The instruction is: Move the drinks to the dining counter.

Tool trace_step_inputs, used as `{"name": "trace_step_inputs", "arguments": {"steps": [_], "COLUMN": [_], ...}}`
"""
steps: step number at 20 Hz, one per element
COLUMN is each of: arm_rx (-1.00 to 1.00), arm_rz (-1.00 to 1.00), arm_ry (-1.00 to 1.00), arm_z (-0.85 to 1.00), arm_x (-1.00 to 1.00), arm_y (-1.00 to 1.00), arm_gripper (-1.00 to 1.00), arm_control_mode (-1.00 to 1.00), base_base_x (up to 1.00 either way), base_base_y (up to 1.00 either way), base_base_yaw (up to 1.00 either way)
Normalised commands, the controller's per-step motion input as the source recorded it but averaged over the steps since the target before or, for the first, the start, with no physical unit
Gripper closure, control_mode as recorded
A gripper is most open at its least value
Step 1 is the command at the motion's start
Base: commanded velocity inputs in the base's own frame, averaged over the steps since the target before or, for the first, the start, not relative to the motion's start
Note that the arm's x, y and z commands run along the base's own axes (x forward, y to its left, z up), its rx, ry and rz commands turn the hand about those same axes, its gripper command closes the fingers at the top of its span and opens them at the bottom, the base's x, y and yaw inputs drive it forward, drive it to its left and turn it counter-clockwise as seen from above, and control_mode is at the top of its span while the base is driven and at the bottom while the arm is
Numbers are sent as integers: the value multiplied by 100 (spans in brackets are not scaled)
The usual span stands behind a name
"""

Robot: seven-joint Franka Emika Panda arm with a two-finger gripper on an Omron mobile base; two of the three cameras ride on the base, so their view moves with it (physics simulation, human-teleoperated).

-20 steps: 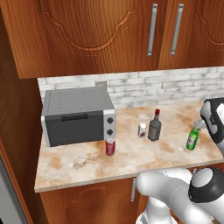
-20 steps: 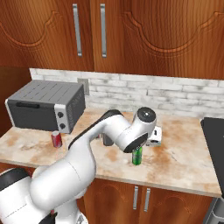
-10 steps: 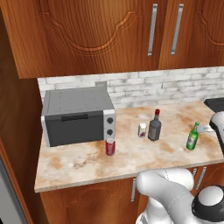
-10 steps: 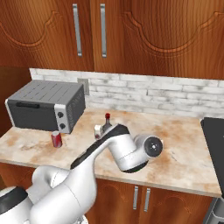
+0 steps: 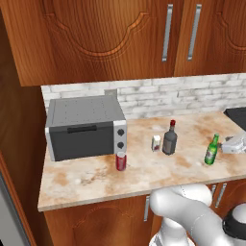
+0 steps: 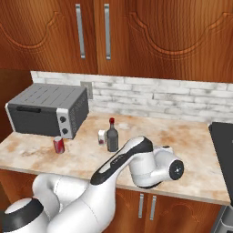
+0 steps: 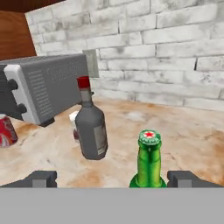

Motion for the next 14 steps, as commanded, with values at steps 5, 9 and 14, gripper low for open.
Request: {"name": "trace_step_inputs", "arguments": {"steps": [5, 9, 14], "arm_rx": [0, 0, 0], "arm_rz": [21, 7, 0], "arm_ry": [-9, -1, 2], "arm_z": [2, -2, -25], "arm_x": [0, 7, 11], "arm_y": [-43, -10, 0], "arm_gripper": [-100, -100, -100], "arm_control_mode": [-100, -100, -100], "base_base_x": [0, 0, 0], "base_base_y": [0, 0, 0], "base_base_yaw": [0, 0, 0]}}
